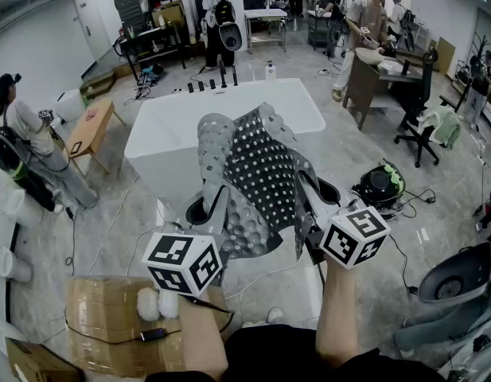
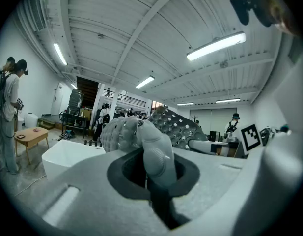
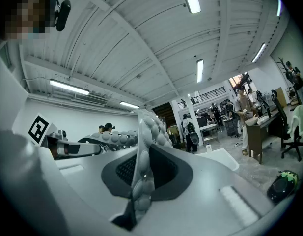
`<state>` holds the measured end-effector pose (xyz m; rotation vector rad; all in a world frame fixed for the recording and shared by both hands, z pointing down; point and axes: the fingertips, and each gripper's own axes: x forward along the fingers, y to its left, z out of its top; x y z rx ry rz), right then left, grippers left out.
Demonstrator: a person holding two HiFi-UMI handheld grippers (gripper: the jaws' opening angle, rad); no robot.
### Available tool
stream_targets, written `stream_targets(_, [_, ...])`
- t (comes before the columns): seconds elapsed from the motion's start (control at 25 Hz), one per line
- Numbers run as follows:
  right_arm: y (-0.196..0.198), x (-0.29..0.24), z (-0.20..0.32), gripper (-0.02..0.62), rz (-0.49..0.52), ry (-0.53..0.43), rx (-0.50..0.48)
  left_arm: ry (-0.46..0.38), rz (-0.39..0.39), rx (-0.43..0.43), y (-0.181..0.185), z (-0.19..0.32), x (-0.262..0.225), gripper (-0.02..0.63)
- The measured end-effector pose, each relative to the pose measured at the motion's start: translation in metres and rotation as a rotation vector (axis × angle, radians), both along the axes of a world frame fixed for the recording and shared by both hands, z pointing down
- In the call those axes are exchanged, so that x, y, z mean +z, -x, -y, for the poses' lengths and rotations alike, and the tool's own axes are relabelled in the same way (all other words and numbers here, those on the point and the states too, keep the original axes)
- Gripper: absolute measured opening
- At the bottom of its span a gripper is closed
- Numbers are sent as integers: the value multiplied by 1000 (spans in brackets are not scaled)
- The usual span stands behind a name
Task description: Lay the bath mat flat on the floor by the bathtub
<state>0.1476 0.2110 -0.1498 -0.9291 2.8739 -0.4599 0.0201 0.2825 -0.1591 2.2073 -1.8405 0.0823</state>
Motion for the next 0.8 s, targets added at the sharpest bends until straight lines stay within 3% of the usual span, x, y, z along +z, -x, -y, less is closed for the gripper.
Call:
stream_targets(0.24, [1,-3,-10,17,-14,-22,-25,-1,25,-26,-4,-8,-5,18])
stream_targets(0.48, [2,-9,-10,17,48,-5,-54,-18,22,-54,-4,-13,-15,20])
stream_targets(0.8, [-3,-16,-3,17,58,-35,-67,-36,40,-73,-11,-10,-20,20])
